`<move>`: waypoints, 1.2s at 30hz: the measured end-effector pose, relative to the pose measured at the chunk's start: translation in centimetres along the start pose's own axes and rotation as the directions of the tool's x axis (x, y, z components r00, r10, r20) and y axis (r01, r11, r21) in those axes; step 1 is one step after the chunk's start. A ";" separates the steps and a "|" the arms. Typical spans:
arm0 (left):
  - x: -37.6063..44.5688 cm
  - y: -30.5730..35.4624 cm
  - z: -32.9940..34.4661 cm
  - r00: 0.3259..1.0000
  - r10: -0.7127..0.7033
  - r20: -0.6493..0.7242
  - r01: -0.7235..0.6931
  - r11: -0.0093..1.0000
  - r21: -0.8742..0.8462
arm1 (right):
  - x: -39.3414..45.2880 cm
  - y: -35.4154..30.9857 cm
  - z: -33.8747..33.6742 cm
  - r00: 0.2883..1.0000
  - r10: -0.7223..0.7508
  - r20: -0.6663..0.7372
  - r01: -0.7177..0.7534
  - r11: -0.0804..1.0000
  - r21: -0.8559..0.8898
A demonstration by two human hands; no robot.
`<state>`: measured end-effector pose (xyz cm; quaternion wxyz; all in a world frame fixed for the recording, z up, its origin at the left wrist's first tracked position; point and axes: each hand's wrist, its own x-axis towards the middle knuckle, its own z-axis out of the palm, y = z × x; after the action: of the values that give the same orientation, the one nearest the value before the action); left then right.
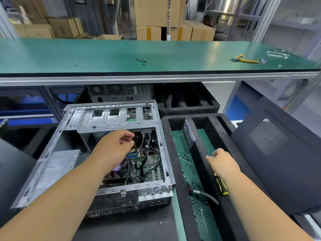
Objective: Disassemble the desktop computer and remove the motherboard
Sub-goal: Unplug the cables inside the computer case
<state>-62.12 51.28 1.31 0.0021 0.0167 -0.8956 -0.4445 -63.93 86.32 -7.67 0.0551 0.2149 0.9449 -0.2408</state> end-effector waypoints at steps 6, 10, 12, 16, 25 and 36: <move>2.9 -1.9 -2.7 0.996 0.078 0.045 -0.084 0.987 0.140 | -4.1 -10.8 -1.5 0.950 -0.240 -0.198 0.259 0.963 0.076; 5.6 -2.0 -3.4 0.967 0.227 0.116 -0.255 0.891 0.376 | -7.6 -17.7 -1.0 0.861 -0.454 -0.227 0.459 0.888 -0.034; 7.0 -2.0 -3.1 0.945 0.282 0.167 -0.327 0.829 0.453 | -8.4 -20.4 0.0 0.830 -0.520 -0.201 0.494 0.853 -0.167; 9.0 -2.2 -1.4 0.888 0.382 0.258 -0.460 0.713 0.529 | -8.5 -23.3 2.9 0.841 -0.514 -0.171 0.384 0.788 -0.481; 11.0 -4.7 0.6 0.884 0.400 0.244 -0.468 0.752 0.463 | -7.3 -23.0 6.1 0.887 -0.416 -0.199 0.252 0.799 -0.546; 10.8 -4.8 1.0 0.892 0.424 0.155 -0.445 0.768 0.461 | -7.1 -22.8 6.2 0.868 -0.464 -0.176 0.302 0.776 -0.554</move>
<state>-72.85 48.80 -3.24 0.0816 -0.2000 -0.9570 -0.1937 -67.41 62.57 -1.79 -0.0864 0.0274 0.9948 0.0469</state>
